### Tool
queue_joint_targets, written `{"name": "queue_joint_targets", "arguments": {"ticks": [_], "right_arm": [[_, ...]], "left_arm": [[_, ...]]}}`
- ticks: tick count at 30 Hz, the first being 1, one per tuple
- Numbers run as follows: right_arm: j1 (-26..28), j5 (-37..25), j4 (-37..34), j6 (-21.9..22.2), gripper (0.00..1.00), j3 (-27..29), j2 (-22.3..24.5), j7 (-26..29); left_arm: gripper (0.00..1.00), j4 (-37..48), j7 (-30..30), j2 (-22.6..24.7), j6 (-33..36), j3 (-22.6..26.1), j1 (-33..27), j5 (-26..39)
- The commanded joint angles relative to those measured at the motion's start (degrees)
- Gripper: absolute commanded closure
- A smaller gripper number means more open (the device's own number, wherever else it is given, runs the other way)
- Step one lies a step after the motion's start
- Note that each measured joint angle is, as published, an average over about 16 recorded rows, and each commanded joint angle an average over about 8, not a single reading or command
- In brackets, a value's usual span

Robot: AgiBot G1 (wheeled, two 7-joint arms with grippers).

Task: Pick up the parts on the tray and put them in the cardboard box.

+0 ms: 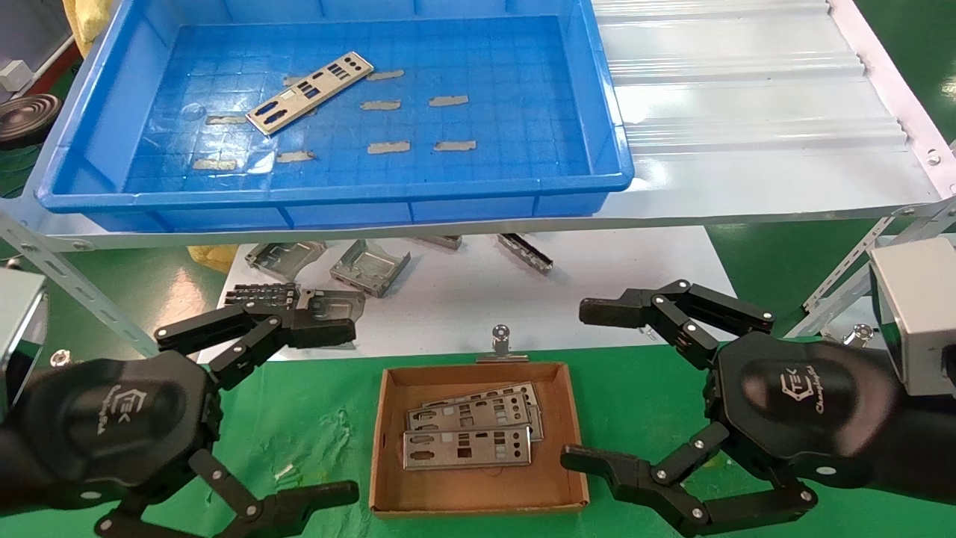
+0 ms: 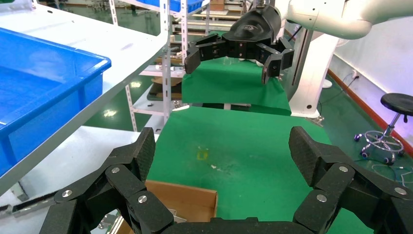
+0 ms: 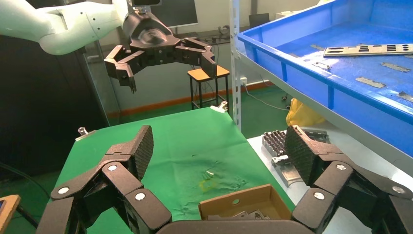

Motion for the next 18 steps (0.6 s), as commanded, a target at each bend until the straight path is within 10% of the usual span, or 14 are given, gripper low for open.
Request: {"name": "queue_joint_targets", "arguments": {"ticks": [1,18], "right_arm": [[0.0,0.0,0.0,0.0,0.0,0.0,0.0,0.0],[0.0,0.0,0.0,0.0,0.0,0.0,0.0,0.0]], "left_arm": [[0.0,0.0,0.0,0.0,0.0,0.0,0.0,0.0],[0.0,0.0,0.0,0.0,0.0,0.0,0.0,0.0]]}}
